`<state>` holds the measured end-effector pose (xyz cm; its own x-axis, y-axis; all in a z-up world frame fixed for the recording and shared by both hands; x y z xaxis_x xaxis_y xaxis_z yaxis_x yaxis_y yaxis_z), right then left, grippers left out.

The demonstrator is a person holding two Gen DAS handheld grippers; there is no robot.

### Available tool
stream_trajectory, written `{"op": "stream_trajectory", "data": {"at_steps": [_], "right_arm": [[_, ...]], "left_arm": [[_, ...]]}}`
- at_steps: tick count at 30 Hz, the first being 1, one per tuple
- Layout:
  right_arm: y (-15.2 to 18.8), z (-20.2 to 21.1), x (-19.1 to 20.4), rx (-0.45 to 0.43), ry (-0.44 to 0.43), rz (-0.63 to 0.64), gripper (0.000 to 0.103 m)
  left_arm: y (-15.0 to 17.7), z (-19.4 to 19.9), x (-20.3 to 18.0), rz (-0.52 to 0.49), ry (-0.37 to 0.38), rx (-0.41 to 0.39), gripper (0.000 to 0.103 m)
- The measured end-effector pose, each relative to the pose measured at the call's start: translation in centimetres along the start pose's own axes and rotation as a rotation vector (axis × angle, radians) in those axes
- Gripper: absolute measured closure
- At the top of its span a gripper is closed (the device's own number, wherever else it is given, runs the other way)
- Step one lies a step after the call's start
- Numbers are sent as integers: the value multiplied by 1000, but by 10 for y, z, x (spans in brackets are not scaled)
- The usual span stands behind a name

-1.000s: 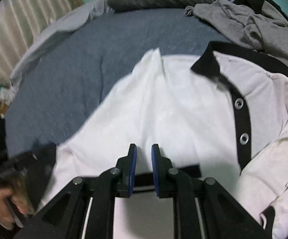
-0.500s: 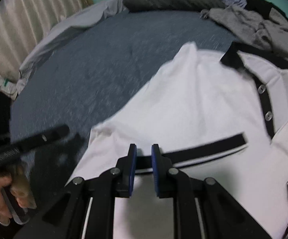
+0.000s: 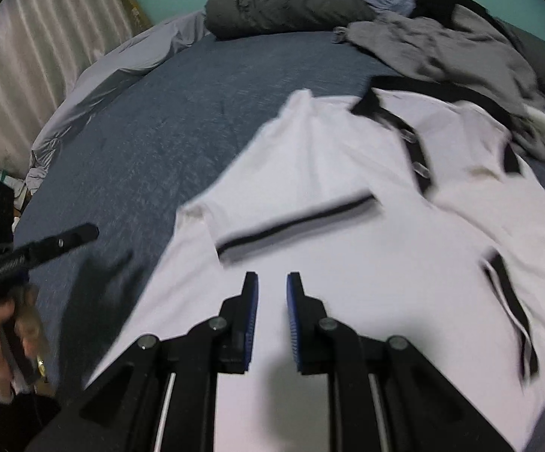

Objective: Fold clothes

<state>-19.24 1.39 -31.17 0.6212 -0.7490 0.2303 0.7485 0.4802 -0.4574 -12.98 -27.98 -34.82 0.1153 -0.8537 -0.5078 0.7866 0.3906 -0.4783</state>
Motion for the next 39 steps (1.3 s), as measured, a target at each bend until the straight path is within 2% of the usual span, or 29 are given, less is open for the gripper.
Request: {"op": "stream_trajectory", "data": {"at_steps": [3, 6, 11, 13, 17, 24, 31, 39], "right_arm": [[32, 34, -22, 0, 32, -33, 81], [70, 66, -46, 10, 42, -87, 69], [138, 114, -78, 49, 52, -159, 66], [161, 127, -87, 72, 62, -179, 59], [212, 150, -101, 130, 71, -233, 57], [287, 176, -116, 195, 50, -333, 54], [329, 176, -115, 252, 24, -379, 54], [345, 171, -112, 285, 15, -398, 54]], "left_arm": [[17, 9, -5, -27, -14, 55, 75], [33, 20, -8, -45, -25, 111, 74], [67, 40, -11, -87, -48, 206, 69], [82, 45, -12, -99, -45, 245, 69], [110, 55, -13, -108, -37, 319, 69], [147, 68, -6, -117, -76, 410, 67], [172, 78, -4, -124, -77, 464, 63], [189, 81, 1, -124, -89, 498, 63]]}}
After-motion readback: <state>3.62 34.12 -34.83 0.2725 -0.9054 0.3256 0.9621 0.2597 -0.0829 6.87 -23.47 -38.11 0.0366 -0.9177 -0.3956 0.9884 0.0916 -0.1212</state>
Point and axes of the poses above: each gripper's, at about its wrist camera, not at the fingertips, and z roughly against the way its jaws point, x to its left, y to its underside, the point moved 2 cm from there along -z, roughly the way its jaws point, and after that the axes turned 4 degrees about x, right-handed, at the moved point
